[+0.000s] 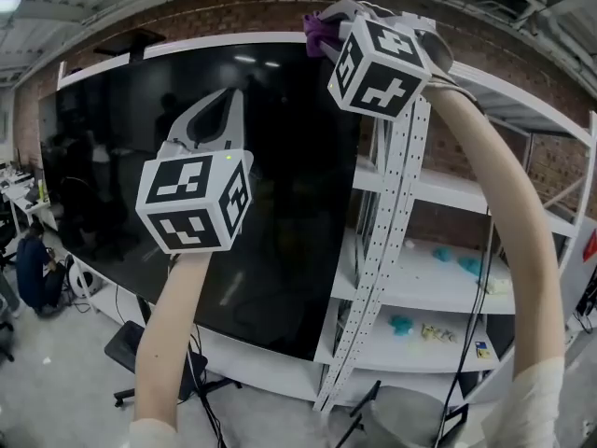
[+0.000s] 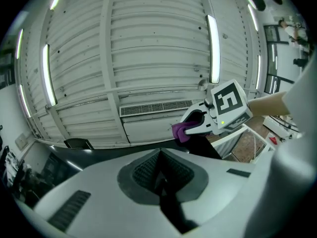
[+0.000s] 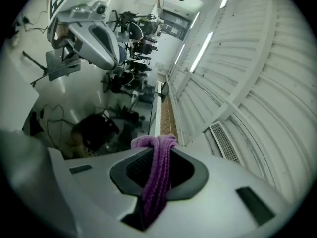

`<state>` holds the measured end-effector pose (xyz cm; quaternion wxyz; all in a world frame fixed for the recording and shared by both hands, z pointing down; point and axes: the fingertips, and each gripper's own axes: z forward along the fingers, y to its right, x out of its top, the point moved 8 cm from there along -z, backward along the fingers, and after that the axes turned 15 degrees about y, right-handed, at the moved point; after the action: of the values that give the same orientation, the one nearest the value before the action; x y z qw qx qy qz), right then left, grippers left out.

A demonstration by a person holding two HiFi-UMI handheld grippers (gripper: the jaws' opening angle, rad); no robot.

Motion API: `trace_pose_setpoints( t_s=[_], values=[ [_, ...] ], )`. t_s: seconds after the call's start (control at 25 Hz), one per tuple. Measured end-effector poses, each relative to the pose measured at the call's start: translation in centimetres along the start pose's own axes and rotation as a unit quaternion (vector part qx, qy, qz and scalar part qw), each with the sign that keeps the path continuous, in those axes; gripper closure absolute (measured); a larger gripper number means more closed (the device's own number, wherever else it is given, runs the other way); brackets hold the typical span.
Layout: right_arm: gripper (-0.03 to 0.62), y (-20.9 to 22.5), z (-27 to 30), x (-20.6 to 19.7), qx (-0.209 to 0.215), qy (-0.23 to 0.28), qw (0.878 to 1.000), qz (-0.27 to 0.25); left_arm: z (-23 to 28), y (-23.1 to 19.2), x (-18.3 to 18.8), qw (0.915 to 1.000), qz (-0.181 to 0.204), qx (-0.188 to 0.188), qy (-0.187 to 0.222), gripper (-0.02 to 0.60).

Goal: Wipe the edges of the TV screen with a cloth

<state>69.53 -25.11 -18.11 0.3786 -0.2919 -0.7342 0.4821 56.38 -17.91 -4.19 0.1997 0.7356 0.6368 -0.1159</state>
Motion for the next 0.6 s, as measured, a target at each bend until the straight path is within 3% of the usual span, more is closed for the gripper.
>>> trace_pose_setpoints(
  t_s=[0.24,0.44,0.6],
  values=[
    [0.533,-0.5,5.2,3.7,0.024,0.014,0.999,-0.022,-1.7,-4.9,0.6,0.9995,0.015,0.027,-0.004,0.566],
    [0.533,-1.4,11.1,7.8,0.026,0.020,0.999,-0.023,-3.9,-12.4,0.4,0.9986,0.036,0.035,-0.019,0.566],
    [0.533,-2.1,16.3,11.5,0.029,0.022,0.999,-0.027,-4.8,-17.9,-0.4,0.9969,0.063,0.010,-0.045,0.566]
  ],
)
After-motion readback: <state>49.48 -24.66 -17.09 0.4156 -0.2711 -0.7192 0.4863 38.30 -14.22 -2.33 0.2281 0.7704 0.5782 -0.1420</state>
